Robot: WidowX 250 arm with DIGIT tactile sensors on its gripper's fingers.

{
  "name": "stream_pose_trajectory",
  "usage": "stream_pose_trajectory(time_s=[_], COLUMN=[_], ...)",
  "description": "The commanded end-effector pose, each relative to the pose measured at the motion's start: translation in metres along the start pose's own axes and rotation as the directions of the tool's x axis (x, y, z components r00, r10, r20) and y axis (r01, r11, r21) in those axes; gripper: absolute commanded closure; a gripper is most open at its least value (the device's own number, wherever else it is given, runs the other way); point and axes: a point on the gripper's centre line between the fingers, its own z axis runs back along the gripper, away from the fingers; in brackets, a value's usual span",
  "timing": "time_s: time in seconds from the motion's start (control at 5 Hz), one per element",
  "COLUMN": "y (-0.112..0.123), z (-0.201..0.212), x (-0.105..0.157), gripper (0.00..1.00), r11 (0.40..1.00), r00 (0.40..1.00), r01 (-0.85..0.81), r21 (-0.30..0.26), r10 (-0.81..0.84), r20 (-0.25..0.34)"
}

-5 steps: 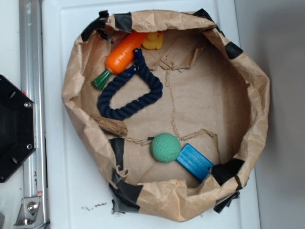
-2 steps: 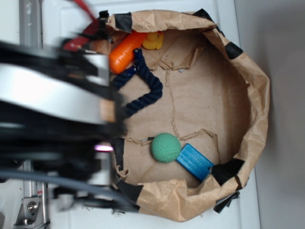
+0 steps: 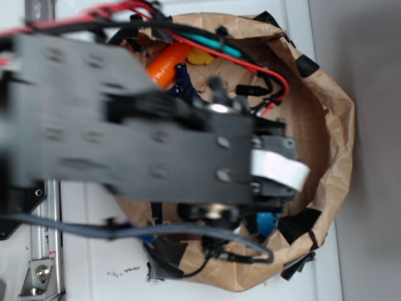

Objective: Grab the blue block.

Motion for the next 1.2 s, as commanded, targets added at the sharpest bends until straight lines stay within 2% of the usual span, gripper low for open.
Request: stream_pose_trajectory(time_s=[0.0, 0.2, 0.4, 0.6, 0.8, 1.0], y=[0.017, -0.015, -0.04, -0.069, -0.065, -0.057], z=[-0.021, -0.029, -0.037, -0.072, -0.104, -0.121], x=[0.015, 0.021, 0.023, 0.014, 0.009, 0.01], gripper=[0.0, 0.0, 0.0, 0.0, 0.0, 1.0], r11=[0.997, 0.986, 0.971, 0.941, 0.925, 0.941], r00=[0.997, 0.984, 0.972, 0.943, 0.929, 0.942], r01=[0.066, 0.16, 0.224, 0.329, 0.369, 0.336], r21=[0.031, -0.04, -0.083, -0.081, -0.086, -0.052], r10=[-0.067, -0.156, -0.215, -0.323, -0.366, -0.337], r20=[0.037, 0.081, 0.098, 0.079, 0.053, -0.011])
